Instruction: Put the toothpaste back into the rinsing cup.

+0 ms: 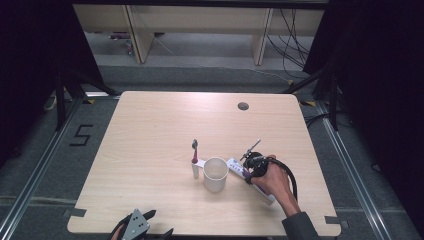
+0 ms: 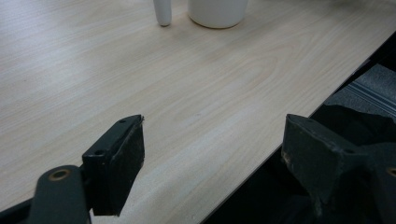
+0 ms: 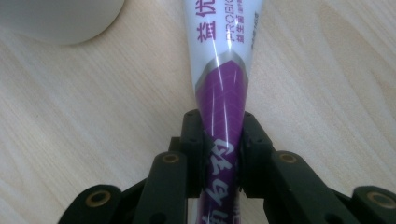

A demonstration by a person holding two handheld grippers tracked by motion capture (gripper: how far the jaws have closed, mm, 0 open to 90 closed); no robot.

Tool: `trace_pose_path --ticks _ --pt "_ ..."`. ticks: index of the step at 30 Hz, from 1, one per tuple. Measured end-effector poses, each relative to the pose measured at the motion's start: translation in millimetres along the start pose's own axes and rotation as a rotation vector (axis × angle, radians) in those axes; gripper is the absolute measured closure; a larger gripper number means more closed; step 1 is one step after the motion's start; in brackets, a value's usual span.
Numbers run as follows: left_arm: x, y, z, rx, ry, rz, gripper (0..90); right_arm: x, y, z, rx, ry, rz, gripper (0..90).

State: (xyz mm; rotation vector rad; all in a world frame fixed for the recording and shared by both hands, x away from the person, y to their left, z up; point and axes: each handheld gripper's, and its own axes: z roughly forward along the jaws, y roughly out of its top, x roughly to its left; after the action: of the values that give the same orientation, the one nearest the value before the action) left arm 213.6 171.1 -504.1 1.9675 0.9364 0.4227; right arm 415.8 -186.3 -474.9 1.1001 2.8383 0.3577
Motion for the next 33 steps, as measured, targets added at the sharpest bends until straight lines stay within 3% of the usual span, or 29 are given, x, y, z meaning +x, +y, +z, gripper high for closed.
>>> trace_pose_path --ticks 3,5,6,8,10,15,18,21,23,27,29,31,33 --pt "1.9 -0.1 -1.5 0.028 0.006 0.034 21.0 -0.1 4.7 0.0 0.035 -0.003 -0.033 75.8" --pt "1.9 0.3 -1.4 0.025 0.008 0.036 21.0 0.2 6.9 0.7 0.043 -0.013 -0.047 75.9" --pt "-0.3 -0.4 0.6 -0.001 -0.002 0.006 21.1 1.1 8.1 0.4 0.048 -0.019 -0.042 75.9" --pt "1.6 0.3 -1.9 0.027 0.014 0.037 21.2 1.1 9.5 0.2 0.059 -0.016 -0.043 76.0" --pt "0.3 -0.1 -0.5 0.005 0.01 0.01 21.3 1.7 11.3 -0.1 0.076 -0.022 -0.057 76.2" --pt "2.2 0.0 -2.1 0.017 0.011 0.02 21.5 2.3 14.7 -0.9 0.12 -0.02 -0.076 76.4" --pt "1.8 -0.1 -1.3 0.0 0.005 0.014 21.7 0.3 15.7 1.1 0.117 -0.014 -0.104 76.5" --pt "1.2 -0.8 -1.1 0.015 0.008 0.022 21.8 3.7 17.0 -0.3 0.139 -0.018 -0.062 76.4" --pt "2.5 -0.2 -2.2 0.034 0.012 0.046 21.8 0.7 16.9 0.7 0.14 -0.017 -0.101 76.4" --pt "2.8 -0.5 -2.1 0.025 0.013 0.047 21.8 4.2 19.4 0.5 0.159 -0.025 -0.089 76.4" --pt "2.6 -0.5 -2.5 0.034 0.012 0.047 21.8 4.3 20.5 0.7 0.167 -0.026 -0.101 76.4" --pt "-0.2 -1.0 -1.0 0.012 0.004 0.018 21.8 5.5 21.0 1.8 0.172 -0.031 -0.114 76.4" --pt "0.2 -0.7 -1.1 0.009 0.001 0.029 21.8 6.0 21.7 2.4 0.177 -0.035 -0.13 76.3"
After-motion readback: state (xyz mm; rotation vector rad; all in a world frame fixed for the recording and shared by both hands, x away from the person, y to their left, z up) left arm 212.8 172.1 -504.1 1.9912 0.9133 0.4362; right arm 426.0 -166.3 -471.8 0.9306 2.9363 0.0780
